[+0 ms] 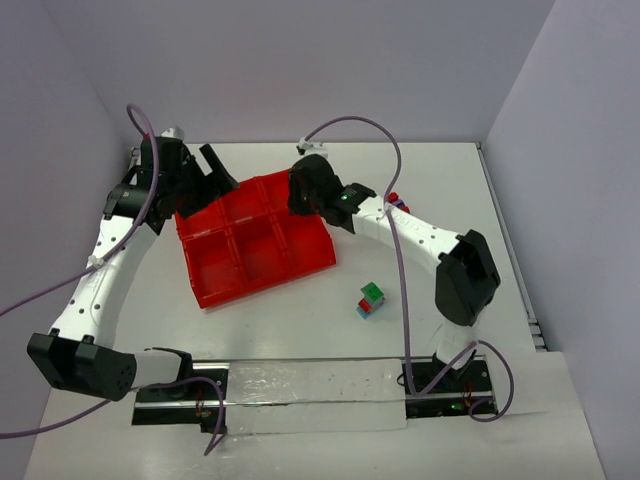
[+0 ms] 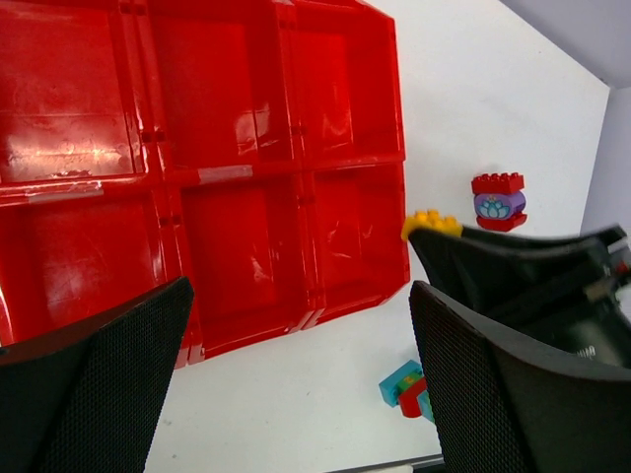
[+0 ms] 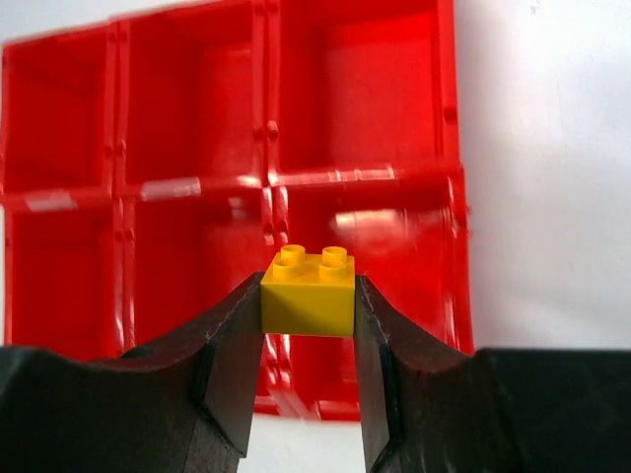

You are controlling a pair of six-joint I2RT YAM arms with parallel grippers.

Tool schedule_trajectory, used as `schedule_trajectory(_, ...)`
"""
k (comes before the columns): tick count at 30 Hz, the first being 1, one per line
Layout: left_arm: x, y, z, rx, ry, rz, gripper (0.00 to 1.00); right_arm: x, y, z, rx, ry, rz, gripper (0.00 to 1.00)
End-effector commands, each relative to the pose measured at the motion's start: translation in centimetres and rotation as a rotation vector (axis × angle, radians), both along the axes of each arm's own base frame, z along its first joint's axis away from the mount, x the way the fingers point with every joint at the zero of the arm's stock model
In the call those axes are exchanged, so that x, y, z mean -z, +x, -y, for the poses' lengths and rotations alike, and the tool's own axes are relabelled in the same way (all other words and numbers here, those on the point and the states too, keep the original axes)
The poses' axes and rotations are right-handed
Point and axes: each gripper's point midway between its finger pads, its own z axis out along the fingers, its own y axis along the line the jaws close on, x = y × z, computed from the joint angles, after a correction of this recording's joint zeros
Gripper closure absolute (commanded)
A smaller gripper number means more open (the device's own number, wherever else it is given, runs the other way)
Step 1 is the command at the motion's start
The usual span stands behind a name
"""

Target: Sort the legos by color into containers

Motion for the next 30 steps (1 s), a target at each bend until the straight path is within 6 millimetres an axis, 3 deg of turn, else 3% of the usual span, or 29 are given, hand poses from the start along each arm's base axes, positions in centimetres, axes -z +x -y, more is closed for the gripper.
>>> schedule_trajectory(1,-3.0,0.9,0.1,0.020,-0.009,0.111,0.01,-2.2,3.4,-0.9,0.034,0.058,0.042,0.91)
schedule_trajectory(3,-3.0,0.7,-0.2,0.009,0.003,0.107,0.01,-2.5,4.8,-1.2,0.054,0.077,0.050,0.91)
schedule_trajectory(7,-3.2,0.3,-0.6,-0.003,0.008,0.109,0.01,-1.0,6.9,-2.3,0.054,0.081,0.026,0.89)
schedule_trajectory(10,-3.6,0.0,-0.6,-0.002,0.005,0.121,0.01,-1.6,8.5,-3.1,0.054,0.076,0.038,0.88)
schedule_trajectory(12,-3.8,0.1,-0.6,-0.005,-0.002,0.133,0.01,-0.7,9.2,-3.4,0.059,0.048,0.032,0.86)
schedule_trajectory(24,-3.6,0.3,-1.1,-0.032,0.014,0.139,0.01,2.5,11.7,-4.0,0.077,0.008,0.006,0.83)
schedule_trajectory(30,-4.2,0.2,-1.0,-0.019,0.015,0.150,0.01,4.4,12.5,-4.4,0.081,-0.017,-0.012,0.75)
